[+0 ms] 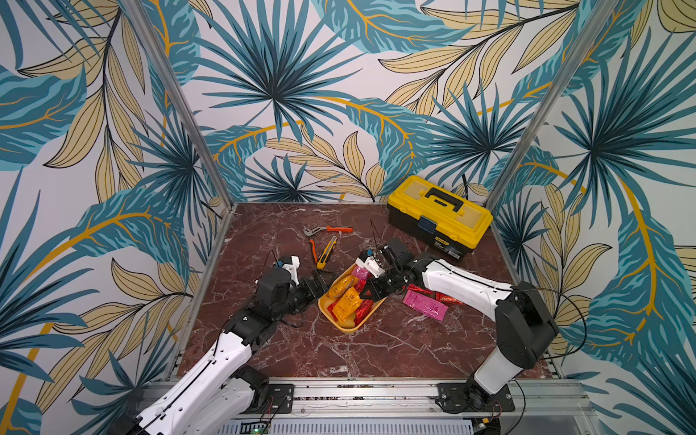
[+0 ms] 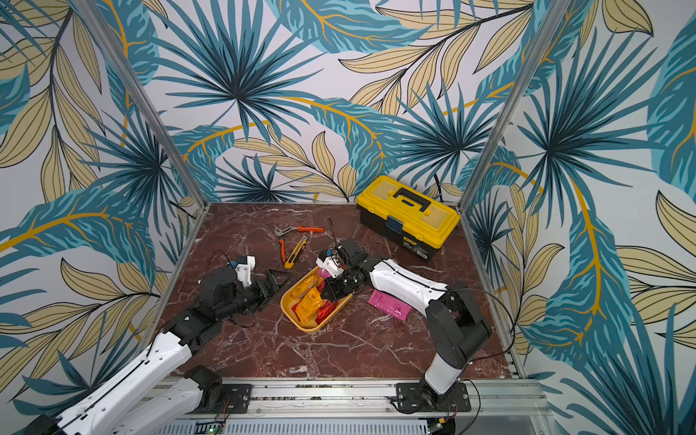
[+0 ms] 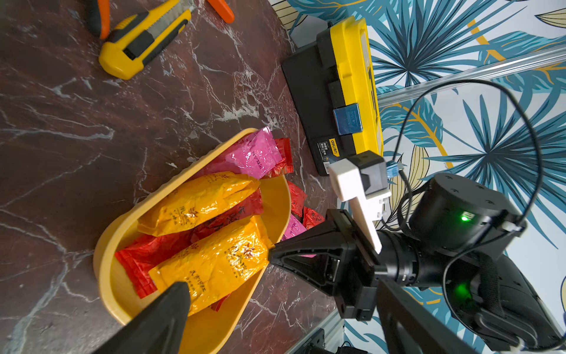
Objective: Take the tea bags out of the storage box
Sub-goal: Pick up the tea bag from the storage box.
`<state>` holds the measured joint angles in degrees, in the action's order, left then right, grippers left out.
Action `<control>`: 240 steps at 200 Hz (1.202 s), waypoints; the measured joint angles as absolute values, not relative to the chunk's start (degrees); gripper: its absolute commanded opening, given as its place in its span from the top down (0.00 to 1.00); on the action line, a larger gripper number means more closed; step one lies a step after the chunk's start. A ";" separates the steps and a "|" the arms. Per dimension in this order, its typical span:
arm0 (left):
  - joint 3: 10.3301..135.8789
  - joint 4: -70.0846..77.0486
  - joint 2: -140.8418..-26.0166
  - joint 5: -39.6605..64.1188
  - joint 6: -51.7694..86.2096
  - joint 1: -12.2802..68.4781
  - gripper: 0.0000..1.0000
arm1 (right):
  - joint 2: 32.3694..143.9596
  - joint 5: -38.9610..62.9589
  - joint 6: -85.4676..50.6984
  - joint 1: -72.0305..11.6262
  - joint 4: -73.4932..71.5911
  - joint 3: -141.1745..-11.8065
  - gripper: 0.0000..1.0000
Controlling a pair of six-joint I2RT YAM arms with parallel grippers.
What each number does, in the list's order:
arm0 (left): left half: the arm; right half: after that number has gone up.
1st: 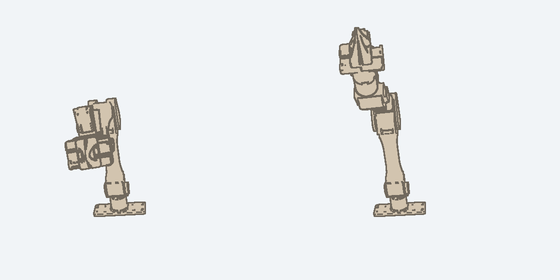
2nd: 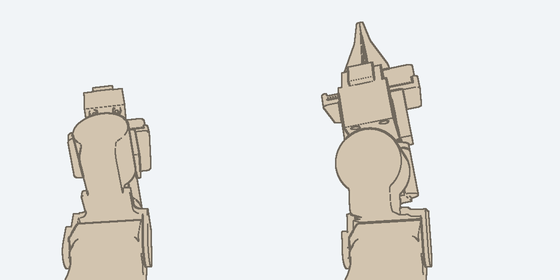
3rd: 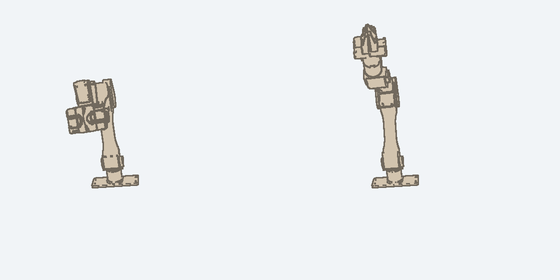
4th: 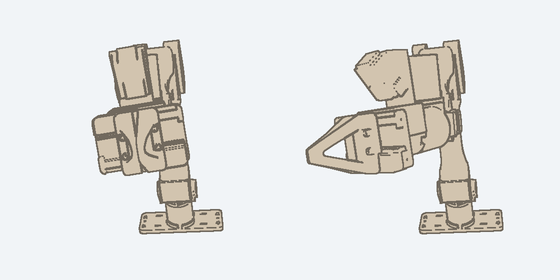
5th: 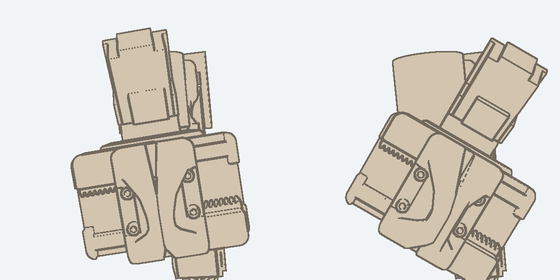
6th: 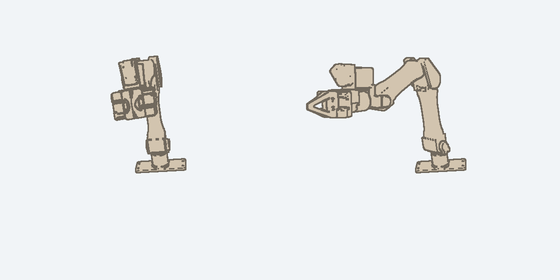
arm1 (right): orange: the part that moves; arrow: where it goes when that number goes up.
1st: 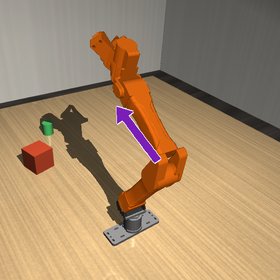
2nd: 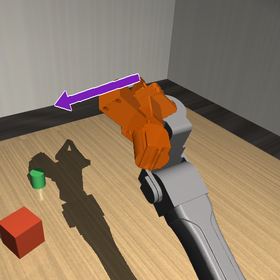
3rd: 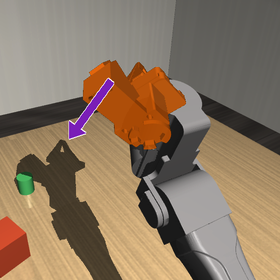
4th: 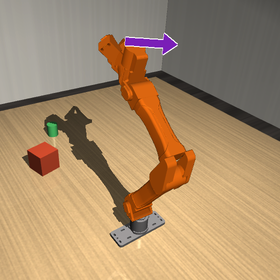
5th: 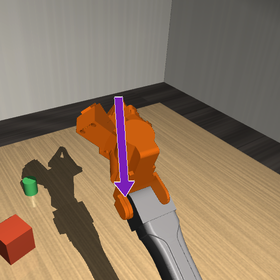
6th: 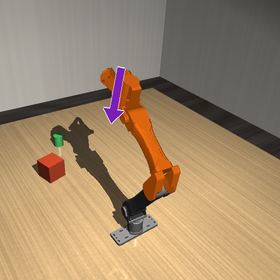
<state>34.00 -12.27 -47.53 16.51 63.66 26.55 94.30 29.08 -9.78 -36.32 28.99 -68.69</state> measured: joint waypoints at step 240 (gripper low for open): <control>55.44 -8.64 -76.58 27.66 58.43 32.01 0.00 | 63.68 18.85 -22.85 -16.62 28.47 -52.73 1.00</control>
<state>55.44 -8.64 -76.58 27.66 58.43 32.01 63.68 18.85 -22.85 -16.62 28.47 -52.73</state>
